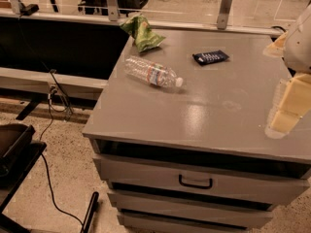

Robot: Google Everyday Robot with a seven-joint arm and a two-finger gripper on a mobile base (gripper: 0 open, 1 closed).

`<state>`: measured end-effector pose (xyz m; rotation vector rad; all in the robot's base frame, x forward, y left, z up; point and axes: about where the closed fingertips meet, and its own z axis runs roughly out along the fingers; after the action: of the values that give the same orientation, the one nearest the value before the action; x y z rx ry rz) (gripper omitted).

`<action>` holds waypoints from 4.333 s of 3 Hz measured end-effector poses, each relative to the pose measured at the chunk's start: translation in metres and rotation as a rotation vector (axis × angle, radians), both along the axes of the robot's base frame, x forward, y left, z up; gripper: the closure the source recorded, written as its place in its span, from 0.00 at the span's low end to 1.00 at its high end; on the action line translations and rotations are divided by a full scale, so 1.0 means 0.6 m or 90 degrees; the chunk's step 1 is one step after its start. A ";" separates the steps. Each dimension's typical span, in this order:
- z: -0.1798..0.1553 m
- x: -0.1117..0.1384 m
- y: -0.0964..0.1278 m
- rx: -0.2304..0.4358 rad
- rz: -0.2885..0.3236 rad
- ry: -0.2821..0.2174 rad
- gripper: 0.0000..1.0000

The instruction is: Pick rxbar blueberry

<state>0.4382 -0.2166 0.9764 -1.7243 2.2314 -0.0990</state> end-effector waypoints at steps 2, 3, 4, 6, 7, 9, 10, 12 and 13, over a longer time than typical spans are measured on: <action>0.015 0.030 -0.006 0.012 0.004 -0.031 0.00; 0.030 0.112 -0.017 0.044 0.014 -0.070 0.00; 0.033 0.226 -0.010 0.094 0.025 -0.092 0.00; -0.009 0.424 0.047 0.205 0.024 -0.104 0.00; -0.023 0.505 0.030 0.212 -0.034 -0.135 0.00; -0.083 0.575 -0.053 0.218 -0.194 -0.147 0.00; -0.128 0.577 -0.075 0.262 -0.232 -0.118 0.00; -0.192 0.594 -0.048 0.330 -0.230 -0.080 0.00; -0.204 0.610 -0.030 0.343 -0.227 -0.083 0.00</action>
Offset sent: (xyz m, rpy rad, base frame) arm 0.0415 -0.0101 0.0168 0.0431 -0.0944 0.0158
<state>0.8040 -0.2344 0.8542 -1.0086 2.1798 0.2777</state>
